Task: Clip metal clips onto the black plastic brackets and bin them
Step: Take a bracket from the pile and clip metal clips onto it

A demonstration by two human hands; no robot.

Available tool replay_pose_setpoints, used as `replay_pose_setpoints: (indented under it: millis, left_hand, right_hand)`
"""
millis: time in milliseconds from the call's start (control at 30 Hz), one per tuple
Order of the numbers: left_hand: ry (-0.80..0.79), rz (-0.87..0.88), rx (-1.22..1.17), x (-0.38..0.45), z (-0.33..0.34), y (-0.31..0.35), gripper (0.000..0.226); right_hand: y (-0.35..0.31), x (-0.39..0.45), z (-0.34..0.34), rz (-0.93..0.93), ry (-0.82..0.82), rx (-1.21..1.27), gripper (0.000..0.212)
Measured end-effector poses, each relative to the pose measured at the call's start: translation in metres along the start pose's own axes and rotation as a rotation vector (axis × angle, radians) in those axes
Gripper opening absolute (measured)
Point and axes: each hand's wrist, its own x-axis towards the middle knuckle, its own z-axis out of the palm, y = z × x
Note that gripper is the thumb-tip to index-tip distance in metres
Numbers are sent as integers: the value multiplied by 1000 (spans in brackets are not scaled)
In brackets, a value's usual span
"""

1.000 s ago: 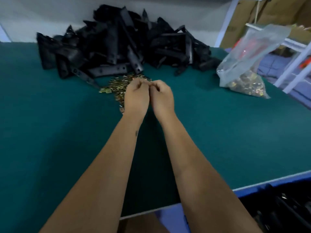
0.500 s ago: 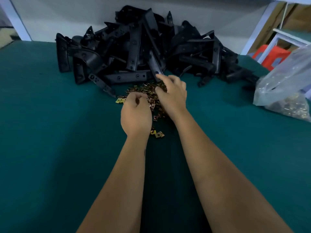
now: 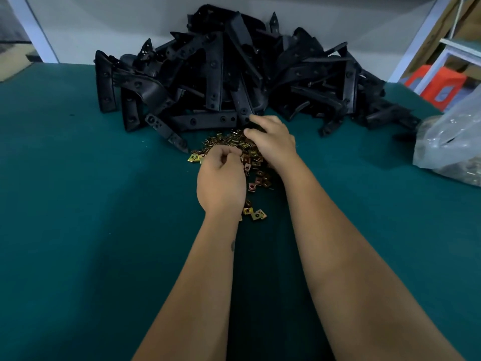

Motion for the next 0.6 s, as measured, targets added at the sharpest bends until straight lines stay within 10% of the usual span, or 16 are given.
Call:
replay_pose_setpoints:
  millis: [333, 600]
  left_hand:
    - [-11, 16, 37, 1, 2, -2, 27]
    - [-12, 28, 27, 2, 2, -3, 27]
  right_hand:
    - [-8, 13, 3, -23, -134, -137, 53]
    - [-20, -21, -6, 10, 410, 474, 10]
